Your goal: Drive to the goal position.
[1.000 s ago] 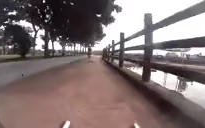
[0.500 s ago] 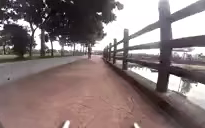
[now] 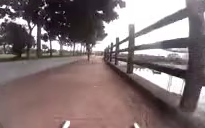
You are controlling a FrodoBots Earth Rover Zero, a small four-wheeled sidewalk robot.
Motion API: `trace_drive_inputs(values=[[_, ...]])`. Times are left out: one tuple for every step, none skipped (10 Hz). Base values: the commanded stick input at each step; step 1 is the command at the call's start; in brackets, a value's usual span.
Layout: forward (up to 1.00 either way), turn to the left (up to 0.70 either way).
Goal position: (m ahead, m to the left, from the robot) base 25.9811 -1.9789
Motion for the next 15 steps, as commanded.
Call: trace_drive_inputs(values=[[1.00,0.03],[1.00,0.05],[1.00,0.15],[1.00,0.40],[1.00,0.38],[1.00,0.19],[1.00,0.00],[1.00,0.00],[1.00,0.00],[1.00,0.02],[1.00,0.02],[1.00,0.01],[1.00,0.00],[1.00,0.00],[1.00,0.00]])
